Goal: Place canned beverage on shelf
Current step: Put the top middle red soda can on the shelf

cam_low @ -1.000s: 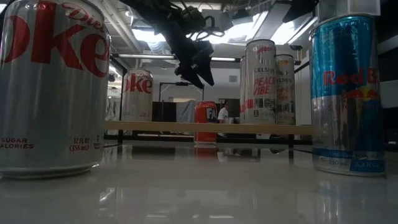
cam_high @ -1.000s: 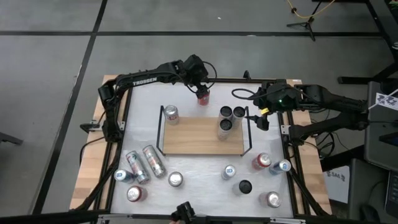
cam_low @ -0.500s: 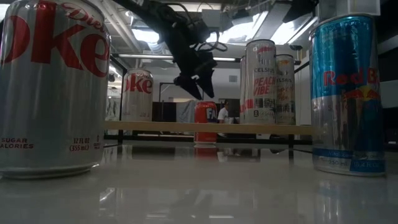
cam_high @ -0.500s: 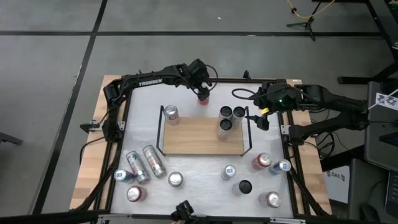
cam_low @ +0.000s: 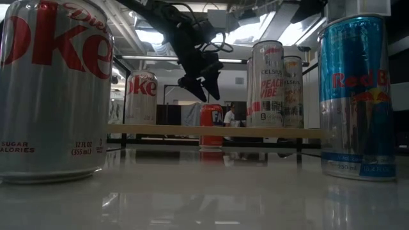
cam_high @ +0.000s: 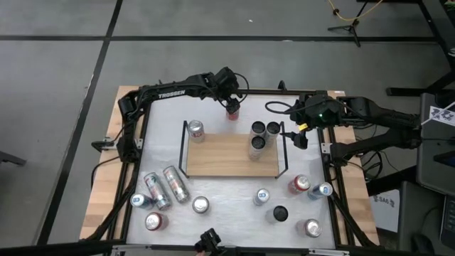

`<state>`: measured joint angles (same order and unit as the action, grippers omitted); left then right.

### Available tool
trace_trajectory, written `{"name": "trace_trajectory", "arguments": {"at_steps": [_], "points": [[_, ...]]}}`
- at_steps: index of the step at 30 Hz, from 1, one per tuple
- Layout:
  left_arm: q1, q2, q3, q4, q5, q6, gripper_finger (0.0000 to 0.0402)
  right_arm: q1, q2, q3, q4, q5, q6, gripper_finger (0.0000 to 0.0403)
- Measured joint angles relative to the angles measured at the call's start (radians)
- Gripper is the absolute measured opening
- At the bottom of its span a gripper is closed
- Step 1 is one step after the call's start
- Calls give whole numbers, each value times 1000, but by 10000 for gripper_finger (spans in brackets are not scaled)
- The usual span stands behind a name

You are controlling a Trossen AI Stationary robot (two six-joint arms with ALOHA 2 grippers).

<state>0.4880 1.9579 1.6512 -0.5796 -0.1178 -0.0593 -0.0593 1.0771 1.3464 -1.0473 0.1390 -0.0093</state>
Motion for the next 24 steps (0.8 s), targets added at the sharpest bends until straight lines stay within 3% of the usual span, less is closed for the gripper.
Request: {"name": "trace_trajectory", "arguments": {"at_steps": [24], "points": [[0, 3, 1, -19, 64, 9, 319, 0, 0, 1, -2, 0, 0, 379]]}}
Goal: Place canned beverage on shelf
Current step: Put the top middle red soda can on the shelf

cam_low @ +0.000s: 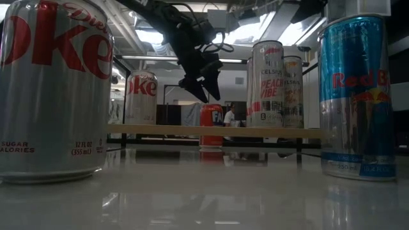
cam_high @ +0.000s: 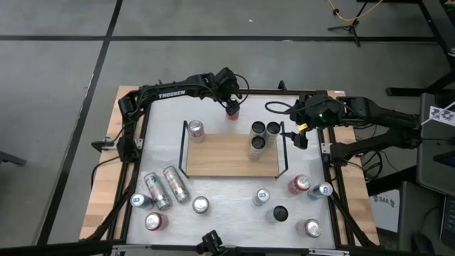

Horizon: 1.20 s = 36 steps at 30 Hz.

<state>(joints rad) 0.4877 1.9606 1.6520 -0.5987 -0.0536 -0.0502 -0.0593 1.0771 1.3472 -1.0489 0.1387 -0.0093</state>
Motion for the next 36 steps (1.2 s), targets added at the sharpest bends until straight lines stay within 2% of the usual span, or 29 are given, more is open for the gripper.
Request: {"name": "trace_trajectory", "arguments": {"at_steps": [30, 36], "points": [[0, 1, 0, 16, -8, 0, 319, 0, 0, 0, 1, 0, 3, 379], [-2, 2, 0, 8, 17, 0, 319, 0, 0, 0, 1, 0, 3, 379]]}}
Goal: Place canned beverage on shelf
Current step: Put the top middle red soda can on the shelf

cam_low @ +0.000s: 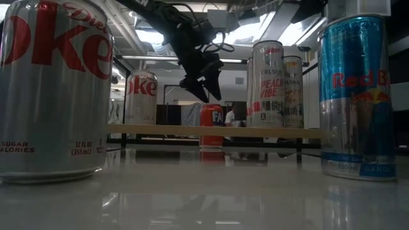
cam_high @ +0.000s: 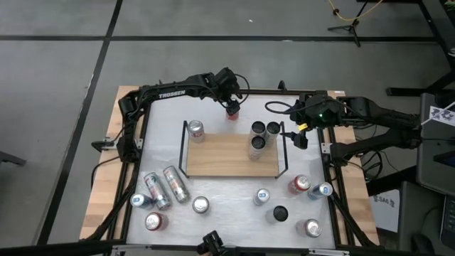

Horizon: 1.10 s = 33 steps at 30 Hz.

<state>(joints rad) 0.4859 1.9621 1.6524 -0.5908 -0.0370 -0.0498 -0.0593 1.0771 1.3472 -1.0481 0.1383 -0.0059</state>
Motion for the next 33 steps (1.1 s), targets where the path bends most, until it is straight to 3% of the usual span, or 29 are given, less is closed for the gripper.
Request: {"name": "trace_trajectory", "arguments": {"at_steps": [7, 15, 29, 33], "points": [[0, 0, 0, -1, 14, -23, 324, 0, 0, 0, 0, 0, 0, 379], [0, 0, 0, 1, -5, -43, 387, 0, 0, 0, 0, 0, 0, 379], [-5, 0, 0, 69, -12, -368, 397, 0, 0, 0, 0, 0, 0, 379], [-14, 0, 0, 61, -62, -423, 397, 0, 0, 0, 0, 0, 0, 379]]}}
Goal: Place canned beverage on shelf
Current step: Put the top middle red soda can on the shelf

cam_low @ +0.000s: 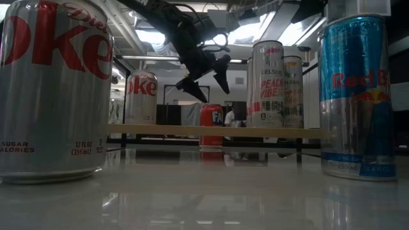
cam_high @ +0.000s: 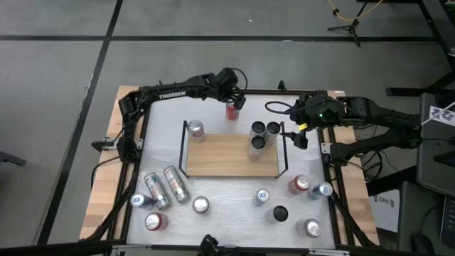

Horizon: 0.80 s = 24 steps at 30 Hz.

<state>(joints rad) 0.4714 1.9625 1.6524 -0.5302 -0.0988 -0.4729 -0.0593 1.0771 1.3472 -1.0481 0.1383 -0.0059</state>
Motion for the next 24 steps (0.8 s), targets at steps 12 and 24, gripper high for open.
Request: {"name": "trace_trajectory", "arguments": {"at_steps": [12, 24], "points": [[-41, 0, 0, -22, -118, -104, 396, 0, 0, 0, 0, 0, 0, 379], [-72, 23, 0, -23, -204, -138, 396, 0, 0, 0, 0, 0, 0, 379]]}}
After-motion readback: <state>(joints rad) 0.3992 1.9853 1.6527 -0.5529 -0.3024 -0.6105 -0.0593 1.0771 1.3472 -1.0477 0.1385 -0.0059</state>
